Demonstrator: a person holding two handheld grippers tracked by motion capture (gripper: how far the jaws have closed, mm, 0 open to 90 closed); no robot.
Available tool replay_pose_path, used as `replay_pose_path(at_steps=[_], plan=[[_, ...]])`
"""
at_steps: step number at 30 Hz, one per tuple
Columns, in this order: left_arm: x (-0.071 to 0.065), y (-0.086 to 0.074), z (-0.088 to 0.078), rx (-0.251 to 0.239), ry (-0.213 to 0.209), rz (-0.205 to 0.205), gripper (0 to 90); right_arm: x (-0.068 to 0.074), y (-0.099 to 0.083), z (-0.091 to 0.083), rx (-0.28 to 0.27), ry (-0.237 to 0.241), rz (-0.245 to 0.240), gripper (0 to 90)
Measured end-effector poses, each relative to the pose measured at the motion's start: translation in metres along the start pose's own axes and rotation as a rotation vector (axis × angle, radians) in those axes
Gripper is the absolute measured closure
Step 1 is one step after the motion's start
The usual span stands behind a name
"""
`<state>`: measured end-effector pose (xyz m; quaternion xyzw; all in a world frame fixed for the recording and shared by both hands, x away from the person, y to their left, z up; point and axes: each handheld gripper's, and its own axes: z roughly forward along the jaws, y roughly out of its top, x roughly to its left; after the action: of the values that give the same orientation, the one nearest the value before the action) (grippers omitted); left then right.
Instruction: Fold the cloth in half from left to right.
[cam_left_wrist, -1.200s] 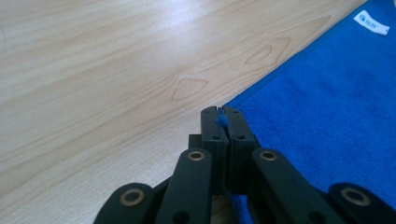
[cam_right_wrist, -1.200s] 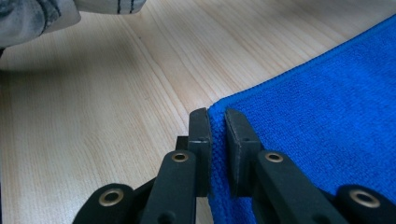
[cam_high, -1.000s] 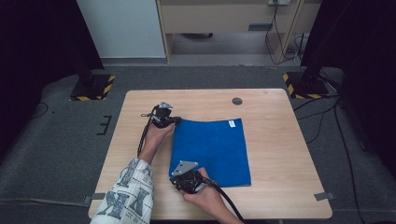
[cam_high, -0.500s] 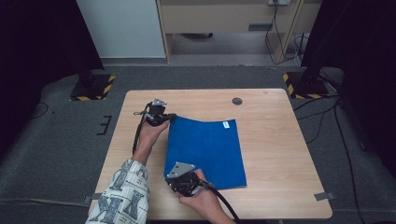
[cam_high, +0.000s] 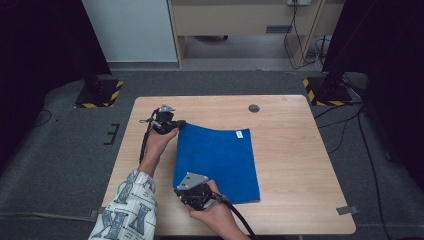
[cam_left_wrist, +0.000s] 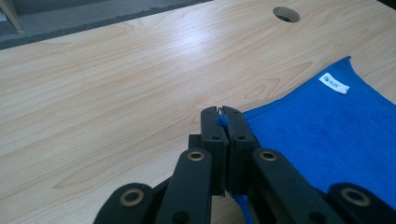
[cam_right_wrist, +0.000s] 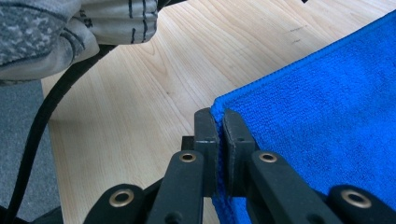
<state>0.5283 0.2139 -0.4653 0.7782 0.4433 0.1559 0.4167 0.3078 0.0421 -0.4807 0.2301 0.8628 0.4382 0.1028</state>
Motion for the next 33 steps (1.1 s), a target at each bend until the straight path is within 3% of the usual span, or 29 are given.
replay_pose_path(at_steps=[14,33], plan=[[-0.008,0.015,-0.009,-0.022,0.000,0.036,88.3,0.000,0.007,-0.010,-0.031,0.002,-0.014,86.4],[0.013,0.003,-0.023,-0.021,0.015,0.015,88.2,0.010,0.018,0.007,-0.049,0.001,-0.013,86.5]])
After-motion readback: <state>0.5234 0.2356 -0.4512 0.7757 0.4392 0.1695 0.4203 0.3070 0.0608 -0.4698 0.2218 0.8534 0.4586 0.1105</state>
